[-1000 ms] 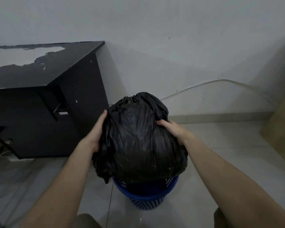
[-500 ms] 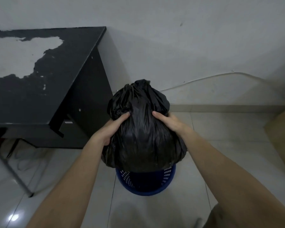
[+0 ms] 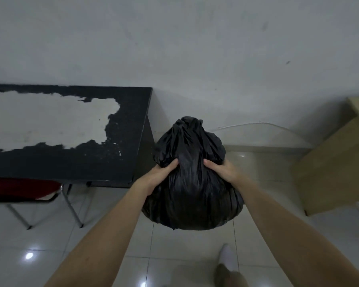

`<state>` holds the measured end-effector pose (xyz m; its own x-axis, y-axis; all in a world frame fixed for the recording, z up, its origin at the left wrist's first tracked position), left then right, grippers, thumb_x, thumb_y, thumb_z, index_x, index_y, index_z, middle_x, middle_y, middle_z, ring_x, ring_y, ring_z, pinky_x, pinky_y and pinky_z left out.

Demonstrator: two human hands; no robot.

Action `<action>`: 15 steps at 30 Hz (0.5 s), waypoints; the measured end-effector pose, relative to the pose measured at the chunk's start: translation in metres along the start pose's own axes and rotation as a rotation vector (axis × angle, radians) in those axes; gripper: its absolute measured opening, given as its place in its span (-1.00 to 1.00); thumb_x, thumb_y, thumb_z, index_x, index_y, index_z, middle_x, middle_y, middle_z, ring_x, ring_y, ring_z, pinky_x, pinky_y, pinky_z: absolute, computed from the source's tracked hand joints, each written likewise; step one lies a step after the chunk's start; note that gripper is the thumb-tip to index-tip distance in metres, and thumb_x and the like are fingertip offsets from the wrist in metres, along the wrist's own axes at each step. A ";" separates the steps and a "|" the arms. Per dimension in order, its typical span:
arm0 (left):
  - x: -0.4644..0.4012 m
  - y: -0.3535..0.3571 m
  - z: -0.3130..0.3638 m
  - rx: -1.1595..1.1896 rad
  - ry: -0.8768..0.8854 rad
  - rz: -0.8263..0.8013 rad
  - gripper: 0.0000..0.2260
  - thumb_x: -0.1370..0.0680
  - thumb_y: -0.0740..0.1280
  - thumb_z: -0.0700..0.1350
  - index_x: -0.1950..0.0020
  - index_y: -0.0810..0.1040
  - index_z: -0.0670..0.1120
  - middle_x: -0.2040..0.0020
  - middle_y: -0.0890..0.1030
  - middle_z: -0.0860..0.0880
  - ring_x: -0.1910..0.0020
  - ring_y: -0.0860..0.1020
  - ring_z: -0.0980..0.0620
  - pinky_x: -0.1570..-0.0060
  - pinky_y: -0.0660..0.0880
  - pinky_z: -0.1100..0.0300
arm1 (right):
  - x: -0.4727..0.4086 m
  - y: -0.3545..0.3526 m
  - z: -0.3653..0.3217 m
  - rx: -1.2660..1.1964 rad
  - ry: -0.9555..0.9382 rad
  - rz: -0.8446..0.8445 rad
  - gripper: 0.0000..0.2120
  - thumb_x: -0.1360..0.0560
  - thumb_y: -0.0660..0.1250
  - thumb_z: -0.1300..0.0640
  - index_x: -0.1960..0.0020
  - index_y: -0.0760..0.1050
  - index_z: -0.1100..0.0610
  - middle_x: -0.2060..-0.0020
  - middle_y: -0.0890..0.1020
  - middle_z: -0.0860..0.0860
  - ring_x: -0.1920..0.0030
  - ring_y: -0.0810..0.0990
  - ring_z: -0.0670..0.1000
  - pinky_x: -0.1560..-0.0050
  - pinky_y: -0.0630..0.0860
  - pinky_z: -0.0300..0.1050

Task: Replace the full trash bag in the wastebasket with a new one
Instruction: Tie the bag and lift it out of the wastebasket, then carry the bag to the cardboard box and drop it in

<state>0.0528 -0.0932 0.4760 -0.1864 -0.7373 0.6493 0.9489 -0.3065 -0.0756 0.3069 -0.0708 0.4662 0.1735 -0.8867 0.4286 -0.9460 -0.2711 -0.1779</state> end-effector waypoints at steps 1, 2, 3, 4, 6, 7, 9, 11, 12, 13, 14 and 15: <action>0.022 0.000 0.003 -0.005 0.009 -0.009 0.13 -0.20 0.38 0.57 -0.63 0.00 0.17 -0.52 0.30 0.11 -0.25 0.38 0.12 -0.29 0.28 0.20 | 0.020 0.004 -0.010 -0.009 -0.006 -0.006 0.07 -0.10 0.53 -0.46 -0.49 0.34 -0.05 -0.20 0.54 -0.18 -0.24 0.52 -0.05 -0.27 0.42 -0.11; 0.043 0.000 0.005 -0.016 0.025 -0.013 0.13 -0.21 0.39 0.56 -0.63 0.00 0.18 -0.52 0.31 0.12 -0.22 0.39 0.13 -0.26 0.29 0.21 | 0.038 0.009 -0.019 -0.012 -0.011 -0.008 0.06 -0.10 0.53 -0.46 -0.49 0.34 -0.05 -0.24 0.54 -0.16 -0.24 0.52 -0.05 -0.29 0.42 -0.09; 0.061 -0.001 0.005 -0.022 0.034 -0.014 0.12 -0.21 0.41 0.56 -0.62 0.01 0.19 -0.51 0.32 0.13 -0.20 0.40 0.14 -0.27 0.31 0.21 | 0.055 0.015 -0.025 -0.012 -0.011 -0.004 0.05 -0.11 0.53 -0.46 -0.49 0.34 -0.05 -0.27 0.54 -0.14 -0.25 0.52 -0.04 -0.32 0.42 -0.06; 0.077 -0.003 0.003 -0.022 0.037 -0.015 0.11 -0.21 0.42 0.55 -0.62 0.03 0.20 -0.51 0.33 0.14 -0.22 0.42 0.14 -0.31 0.32 0.18 | 0.070 0.021 -0.029 -0.010 -0.004 0.004 0.05 -0.12 0.53 -0.46 -0.49 0.34 -0.04 -0.31 0.53 -0.11 -0.28 0.52 -0.02 -0.37 0.42 0.00; 0.105 -0.006 -0.005 -0.023 0.046 -0.010 0.09 -0.22 0.42 0.54 -0.62 0.06 0.21 -0.51 0.34 0.14 -0.31 0.42 0.10 -0.41 0.31 0.08 | 0.096 0.037 -0.032 0.011 -0.002 0.024 0.07 -0.14 0.52 -0.48 -0.51 0.33 -0.04 -0.35 0.52 -0.08 -0.32 0.51 0.02 -0.41 0.39 0.09; 0.117 -0.008 -0.010 -0.026 0.056 -0.005 0.08 -0.22 0.42 0.54 -0.62 0.08 0.22 -0.50 0.35 0.14 -0.33 0.42 0.09 -0.43 0.31 0.06 | 0.107 0.044 -0.033 0.022 -0.009 0.034 0.06 -0.14 0.51 -0.49 -0.51 0.33 -0.05 -0.36 0.52 -0.08 -0.33 0.51 0.02 -0.41 0.39 0.10; 0.139 -0.012 -0.020 -0.028 0.070 0.007 0.06 -0.23 0.42 0.54 -0.62 0.09 0.21 -0.50 0.35 0.14 -0.31 0.42 0.10 -0.40 0.33 0.08 | 0.124 0.059 -0.033 0.031 -0.015 0.045 0.03 -0.14 0.50 -0.50 -0.48 0.35 -0.07 -0.31 0.54 -0.12 -0.30 0.52 -0.01 -0.40 0.40 0.04; 0.160 -0.017 -0.031 -0.019 0.085 0.036 0.07 -0.23 0.42 0.54 -0.62 0.09 0.21 -0.50 0.35 0.15 -0.27 0.42 0.12 -0.35 0.34 0.13 | 0.137 0.073 -0.035 0.029 -0.041 0.037 -0.04 -0.15 0.51 -0.48 -0.45 0.39 -0.11 -0.19 0.58 -0.22 -0.26 0.55 -0.07 -0.32 0.45 -0.08; 0.168 -0.019 -0.037 -0.009 0.086 0.054 0.07 -0.23 0.42 0.54 -0.62 0.09 0.20 -0.49 0.35 0.16 -0.25 0.42 0.12 -0.33 0.34 0.14 | 0.144 0.079 -0.036 0.033 -0.057 0.028 -0.07 -0.16 0.51 -0.48 -0.42 0.41 -0.13 -0.10 0.58 -0.32 -0.22 0.57 -0.15 -0.24 0.48 -0.20; 0.177 -0.022 -0.042 0.000 0.091 0.072 0.07 -0.23 0.43 0.53 -0.62 0.10 0.20 -0.49 0.36 0.15 -0.23 0.43 0.12 -0.31 0.35 0.14 | 0.149 0.086 -0.037 0.042 -0.074 0.020 -0.11 -0.16 0.51 -0.48 -0.40 0.42 -0.17 -0.02 0.57 -0.42 -0.14 0.58 -0.28 -0.11 0.49 -0.35; 0.185 -0.026 -0.046 0.003 0.107 0.086 0.05 -0.24 0.43 0.53 -0.61 0.12 0.19 -0.49 0.37 0.15 -0.21 0.44 0.12 -0.29 0.36 0.14 | 0.153 0.093 -0.039 0.052 -0.094 0.012 -0.13 -0.16 0.50 -0.49 -0.39 0.41 -0.20 0.05 0.55 -0.48 -0.05 0.57 -0.39 0.01 0.47 -0.47; 0.195 -0.030 -0.051 0.005 0.128 0.099 0.03 -0.25 0.43 0.52 -0.61 0.14 0.19 -0.48 0.38 0.15 -0.19 0.45 0.14 -0.26 0.37 0.16 | 0.158 0.102 -0.042 0.058 -0.110 -0.005 -0.13 -0.17 0.50 -0.48 -0.40 0.40 -0.20 0.06 0.54 -0.50 -0.03 0.55 -0.41 0.03 0.46 -0.48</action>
<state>-0.0254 -0.2582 0.5658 -0.1228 -0.8345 0.5372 0.9653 -0.2261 -0.1305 0.2266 -0.2225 0.5528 0.2102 -0.9203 0.3300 -0.9282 -0.2939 -0.2283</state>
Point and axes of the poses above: each hand's wrist, its own x-axis away from the middle knuckle, its own y-axis out of the palm, z = x × y, the point moved 1 cm from there along -x, towards the middle knuckle
